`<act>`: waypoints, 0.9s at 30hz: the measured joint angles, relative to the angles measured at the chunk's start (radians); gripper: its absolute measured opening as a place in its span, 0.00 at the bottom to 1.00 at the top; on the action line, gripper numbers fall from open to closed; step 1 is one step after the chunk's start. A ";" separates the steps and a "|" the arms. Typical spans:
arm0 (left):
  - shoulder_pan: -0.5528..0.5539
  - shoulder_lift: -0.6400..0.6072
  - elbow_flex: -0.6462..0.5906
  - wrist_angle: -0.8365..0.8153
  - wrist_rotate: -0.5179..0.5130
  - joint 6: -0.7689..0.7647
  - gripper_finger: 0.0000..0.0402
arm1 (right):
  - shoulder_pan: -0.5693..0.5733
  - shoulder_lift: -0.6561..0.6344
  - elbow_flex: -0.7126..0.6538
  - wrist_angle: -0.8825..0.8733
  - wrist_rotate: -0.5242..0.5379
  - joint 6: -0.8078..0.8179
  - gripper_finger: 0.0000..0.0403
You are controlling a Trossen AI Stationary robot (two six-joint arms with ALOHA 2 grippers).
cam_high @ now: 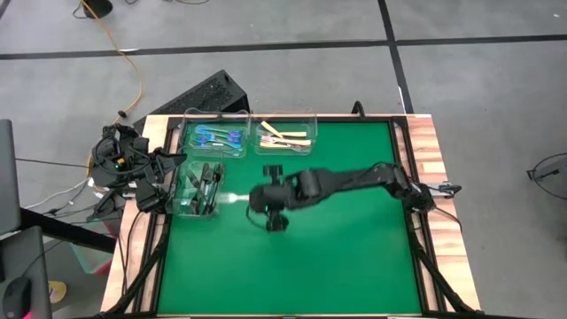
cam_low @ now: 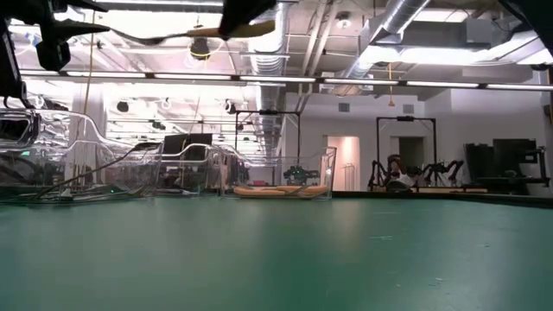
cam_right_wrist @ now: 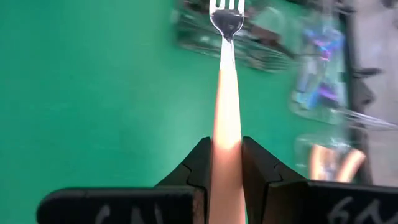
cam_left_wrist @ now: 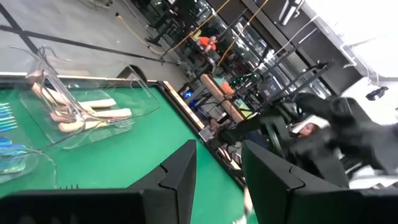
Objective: Sort silverware by color (type)
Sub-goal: Put the yellow fork into the top right transparent bin
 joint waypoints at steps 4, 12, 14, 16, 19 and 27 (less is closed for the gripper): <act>0.000 0.000 0.000 0.000 0.004 0.008 0.28 | -0.075 -0.071 -0.003 -0.013 0.001 -0.057 0.16; 0.000 0.000 0.000 0.000 0.004 0.008 0.28 | -0.223 -0.217 0.000 -0.102 0.003 -0.149 0.16; 0.000 0.000 0.000 0.000 0.007 0.008 0.28 | -0.257 -0.244 -0.003 -0.137 0.000 -0.177 0.16; 0.000 0.000 0.000 0.000 0.004 0.008 0.28 | -0.295 -0.274 -0.001 -0.142 -0.021 -0.210 0.16; 0.000 0.000 0.000 0.000 -0.007 0.008 0.28 | -0.355 -0.304 0.000 -0.188 -0.075 -0.267 0.16; 0.000 0.000 0.000 0.003 -0.061 -0.005 0.28 | -0.555 -0.359 -0.001 -0.266 -0.206 -0.400 0.16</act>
